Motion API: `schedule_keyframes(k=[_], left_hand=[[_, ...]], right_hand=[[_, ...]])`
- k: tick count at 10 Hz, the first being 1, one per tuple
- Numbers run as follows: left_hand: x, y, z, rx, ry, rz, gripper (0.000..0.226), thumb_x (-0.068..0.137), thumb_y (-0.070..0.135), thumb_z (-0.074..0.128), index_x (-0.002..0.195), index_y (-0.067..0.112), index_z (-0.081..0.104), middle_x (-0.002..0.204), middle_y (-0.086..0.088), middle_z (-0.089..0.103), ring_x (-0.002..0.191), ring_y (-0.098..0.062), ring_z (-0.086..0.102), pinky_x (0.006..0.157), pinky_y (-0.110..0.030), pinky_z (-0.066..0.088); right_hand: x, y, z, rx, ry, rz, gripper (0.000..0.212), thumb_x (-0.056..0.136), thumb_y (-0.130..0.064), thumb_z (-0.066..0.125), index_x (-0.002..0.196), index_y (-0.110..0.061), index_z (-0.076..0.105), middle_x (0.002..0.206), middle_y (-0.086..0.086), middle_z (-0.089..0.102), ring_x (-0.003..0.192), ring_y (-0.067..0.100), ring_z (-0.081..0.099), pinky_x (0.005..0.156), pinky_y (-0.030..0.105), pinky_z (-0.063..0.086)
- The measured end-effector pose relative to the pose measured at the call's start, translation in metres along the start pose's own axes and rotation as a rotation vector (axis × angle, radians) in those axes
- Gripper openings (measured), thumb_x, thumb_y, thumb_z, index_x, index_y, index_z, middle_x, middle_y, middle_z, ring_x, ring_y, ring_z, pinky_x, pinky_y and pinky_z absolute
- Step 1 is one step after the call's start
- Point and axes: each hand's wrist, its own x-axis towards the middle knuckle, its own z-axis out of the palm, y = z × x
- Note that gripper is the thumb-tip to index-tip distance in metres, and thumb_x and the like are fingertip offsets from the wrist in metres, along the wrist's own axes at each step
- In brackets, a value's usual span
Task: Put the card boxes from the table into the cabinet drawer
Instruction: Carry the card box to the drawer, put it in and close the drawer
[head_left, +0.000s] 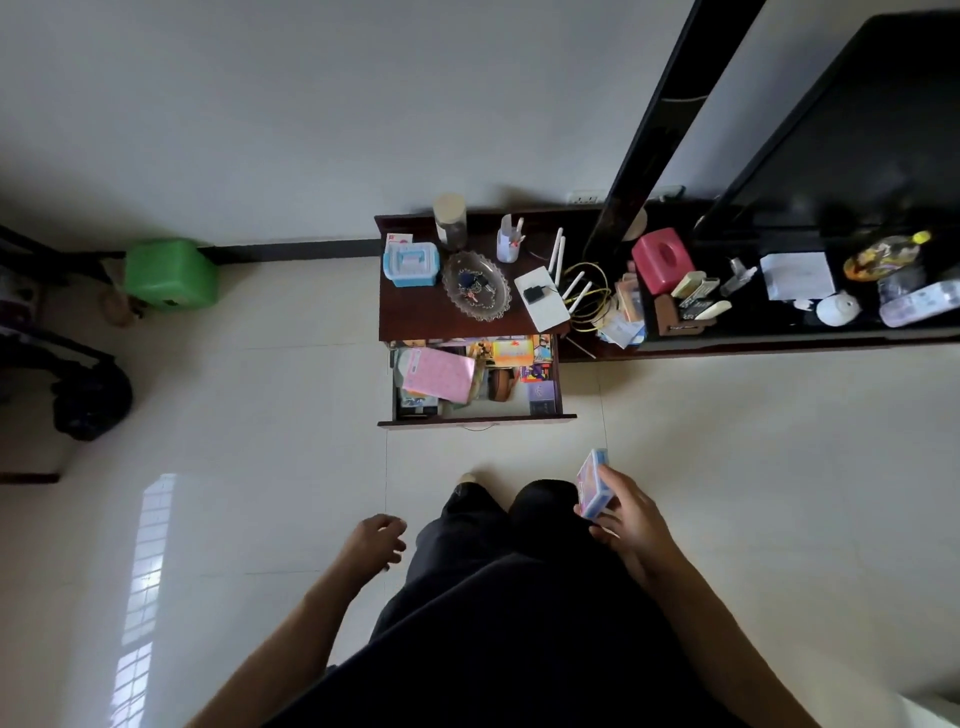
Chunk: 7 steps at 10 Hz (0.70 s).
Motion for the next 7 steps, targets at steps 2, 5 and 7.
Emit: schedule_keyframes(k=[2, 5, 7], left_hand=[[0.024, 0.089, -0.008, 0.003, -0.008, 0.058, 0.023, 0.098, 0.022, 0.052, 0.107, 0.006, 0.064, 0.086, -0.011, 0.066, 0.068, -0.021, 0.058, 0.06, -0.028, 0.042], [0.038, 0.125, -0.003, 0.006, 0.035, -0.036, 0.025, 0.098, 0.023, 0.051, 0.109, 0.005, 0.065, 0.083, -0.008, 0.069, 0.066, -0.019, 0.062, 0.059, -0.028, 0.044], [0.043, 0.13, -0.007, -0.022, 0.048, -0.102, 0.025, 0.098, 0.023, 0.05, 0.109, 0.007, 0.065, 0.085, -0.007, 0.069, 0.067, -0.017, 0.062, 0.058, -0.025, 0.046]], right_hand=[[0.032, -0.039, 0.007, 0.044, 0.001, 0.041, 0.031, 0.095, -0.049, 0.06, 0.112, -0.024, 0.065, 0.094, -0.001, 0.073, 0.117, 0.041, 0.064, 0.1, 0.053, 0.052], [0.103, -0.101, 0.002, 0.1, -0.165, 0.11, 0.021, 0.103, -0.023, 0.054, 0.124, -0.027, 0.055, 0.124, 0.01, 0.057, 0.104, 0.028, 0.065, 0.084, 0.036, 0.057], [0.132, -0.131, 0.019, -0.019, -0.164, 0.117, 0.016, 0.098, -0.035, 0.061, 0.113, -0.035, 0.063, 0.115, 0.008, 0.063, 0.107, 0.03, 0.065, 0.084, 0.035, 0.054]])
